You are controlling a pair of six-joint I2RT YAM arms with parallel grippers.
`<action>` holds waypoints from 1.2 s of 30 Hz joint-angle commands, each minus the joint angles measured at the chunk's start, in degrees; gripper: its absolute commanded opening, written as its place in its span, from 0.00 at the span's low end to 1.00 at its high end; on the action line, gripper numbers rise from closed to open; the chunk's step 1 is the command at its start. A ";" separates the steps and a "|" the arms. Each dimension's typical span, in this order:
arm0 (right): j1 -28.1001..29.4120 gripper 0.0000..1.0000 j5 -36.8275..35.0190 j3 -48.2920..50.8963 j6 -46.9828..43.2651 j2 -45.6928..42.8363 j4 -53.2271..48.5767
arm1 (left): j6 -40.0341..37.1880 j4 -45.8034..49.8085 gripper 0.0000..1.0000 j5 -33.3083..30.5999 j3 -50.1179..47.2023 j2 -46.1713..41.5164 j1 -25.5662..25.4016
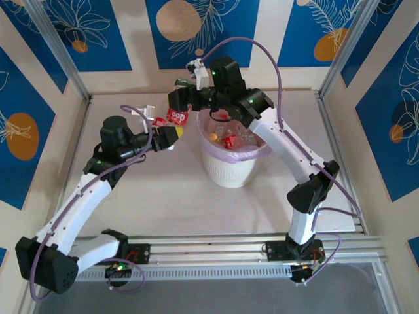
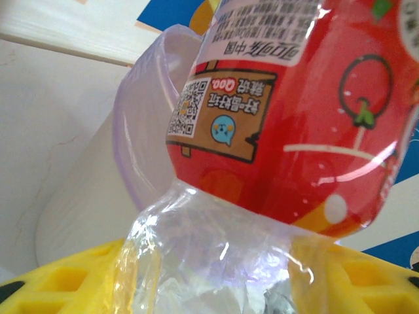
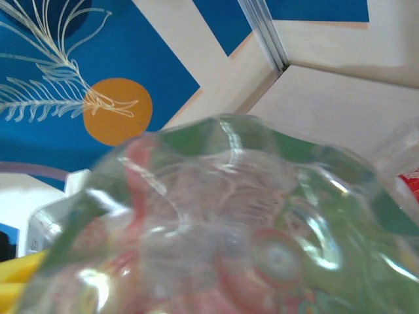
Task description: Put the plastic bottles in the bin
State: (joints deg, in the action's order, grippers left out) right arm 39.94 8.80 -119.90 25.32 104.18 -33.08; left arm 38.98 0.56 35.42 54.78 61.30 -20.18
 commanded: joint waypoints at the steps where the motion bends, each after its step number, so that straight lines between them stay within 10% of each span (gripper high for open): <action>1: -0.57 0.65 2.30 -1.57 0.52 -0.28 1.77 | 0.77 -3.46 0.28 0.73 0.02 0.66 -0.77; 5: -0.83 0.55 2.30 -1.17 0.57 -0.73 2.11 | 0.56 -3.44 0.35 -0.16 -0.03 0.60 -0.79; 12: -1.18 0.52 0.86 -1.53 -0.09 -0.88 4.38 | 0.26 -5.13 1.00 0.40 -0.88 0.09 -0.52; 25: -6.46 0.45 -4.20 -10.48 -7.84 -6.10 0.09 | 3.47 -9.09 1.00 3.93 -2.57 -4.70 0.85; 36: -15.20 0.40 -7.02 -10.78 -22.54 -10.02 -14.28 | -3.86 -1.11 1.00 -9.49 4.93 5.94 -5.66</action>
State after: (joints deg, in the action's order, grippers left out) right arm 26.04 3.70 -130.87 9.91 94.30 -39.94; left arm 39.03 -3.31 31.22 55.20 65.41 -24.08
